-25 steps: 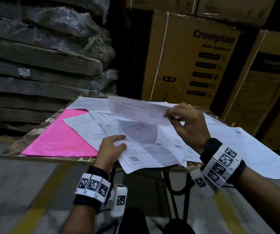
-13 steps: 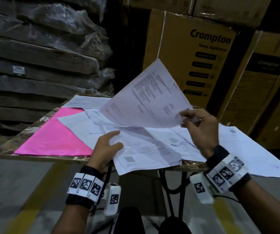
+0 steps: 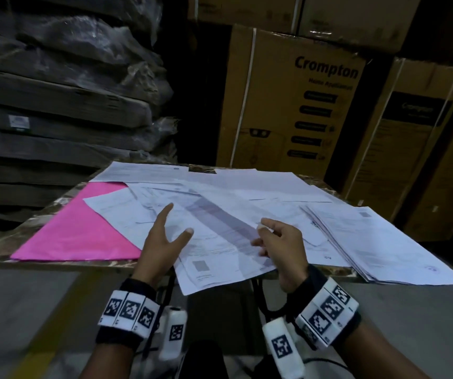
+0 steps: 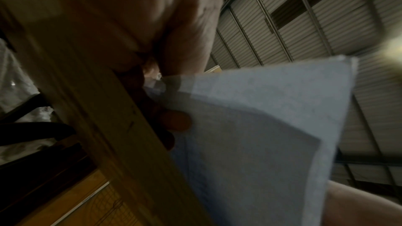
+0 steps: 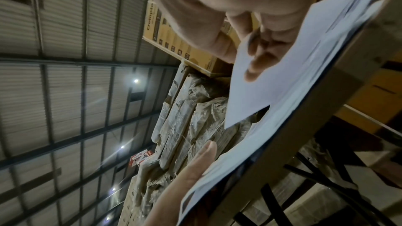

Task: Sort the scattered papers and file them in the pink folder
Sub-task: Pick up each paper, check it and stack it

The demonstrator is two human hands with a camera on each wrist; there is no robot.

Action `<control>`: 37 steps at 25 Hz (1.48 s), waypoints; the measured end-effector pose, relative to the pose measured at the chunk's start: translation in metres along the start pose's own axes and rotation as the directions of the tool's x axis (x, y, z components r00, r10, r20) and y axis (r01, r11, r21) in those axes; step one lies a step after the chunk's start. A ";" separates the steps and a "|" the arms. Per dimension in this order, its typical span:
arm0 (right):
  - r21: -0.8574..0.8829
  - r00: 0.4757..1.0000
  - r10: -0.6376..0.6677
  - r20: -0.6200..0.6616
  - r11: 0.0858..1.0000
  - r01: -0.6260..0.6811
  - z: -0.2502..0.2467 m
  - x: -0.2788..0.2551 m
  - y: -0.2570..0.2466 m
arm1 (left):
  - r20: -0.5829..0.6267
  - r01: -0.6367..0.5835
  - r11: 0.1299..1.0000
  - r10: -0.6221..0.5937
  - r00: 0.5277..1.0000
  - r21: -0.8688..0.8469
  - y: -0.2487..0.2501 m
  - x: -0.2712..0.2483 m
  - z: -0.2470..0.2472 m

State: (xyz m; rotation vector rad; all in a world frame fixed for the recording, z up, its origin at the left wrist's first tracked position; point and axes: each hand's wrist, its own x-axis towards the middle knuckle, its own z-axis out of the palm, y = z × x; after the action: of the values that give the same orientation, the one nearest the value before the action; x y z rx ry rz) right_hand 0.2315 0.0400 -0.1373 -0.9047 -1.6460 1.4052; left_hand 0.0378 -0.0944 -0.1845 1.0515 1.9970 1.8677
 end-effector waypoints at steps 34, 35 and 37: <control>-0.605 0.979 -0.200 0.048 0.774 0.188 -0.048 -0.028 0.024 | 0.132 -0.097 0.987 0.113 0.985 -0.125 0.017 -0.050 -0.001; -0.602 0.980 -0.194 0.054 0.776 0.187 -0.050 -0.027 0.025 | 0.152 -0.089 0.985 0.112 0.982 -0.148 0.018 -0.056 -0.001; -0.545 0.982 -0.172 0.084 0.817 0.189 -0.053 -0.027 0.027 | 0.181 -0.070 0.978 0.106 0.978 -0.195 0.017 -0.067 -0.001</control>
State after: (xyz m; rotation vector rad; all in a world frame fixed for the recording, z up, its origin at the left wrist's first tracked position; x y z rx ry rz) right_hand 0.2920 0.0433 -0.1620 -1.0056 -2.1529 0.8162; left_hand 0.0911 -0.1372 -0.1894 1.2304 1.6578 1.8755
